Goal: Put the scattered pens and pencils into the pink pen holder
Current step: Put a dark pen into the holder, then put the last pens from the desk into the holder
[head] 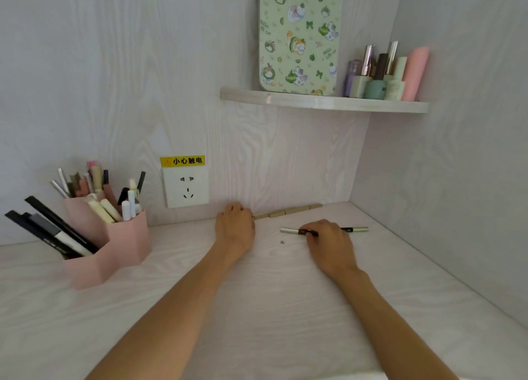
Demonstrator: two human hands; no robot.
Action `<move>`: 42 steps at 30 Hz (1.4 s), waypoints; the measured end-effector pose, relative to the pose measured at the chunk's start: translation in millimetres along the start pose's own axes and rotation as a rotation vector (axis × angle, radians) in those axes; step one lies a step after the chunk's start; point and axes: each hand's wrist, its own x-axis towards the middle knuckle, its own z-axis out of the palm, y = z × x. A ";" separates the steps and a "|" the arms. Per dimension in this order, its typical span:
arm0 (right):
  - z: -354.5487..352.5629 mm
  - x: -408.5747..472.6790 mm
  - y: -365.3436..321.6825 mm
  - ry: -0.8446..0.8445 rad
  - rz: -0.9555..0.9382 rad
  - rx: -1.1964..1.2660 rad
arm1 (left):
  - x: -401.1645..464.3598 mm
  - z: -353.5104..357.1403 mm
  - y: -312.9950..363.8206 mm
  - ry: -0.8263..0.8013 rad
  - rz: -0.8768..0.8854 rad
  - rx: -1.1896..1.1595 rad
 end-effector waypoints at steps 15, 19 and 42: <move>-0.1 -17.2 -58.0 -0.087 -0.218 0.084 | -145.7 -103.7 -103.1 0.376 -0.075 -0.579; 23.7 -21.0 -121.0 -0.204 -0.293 0.162 | -165.9 -129.8 -134.4 0.540 -0.166 -0.760; 69.9 -23.9 -194.8 -0.254 -0.419 0.224 | -118.3 -161.3 -149.0 0.746 -0.069 -0.165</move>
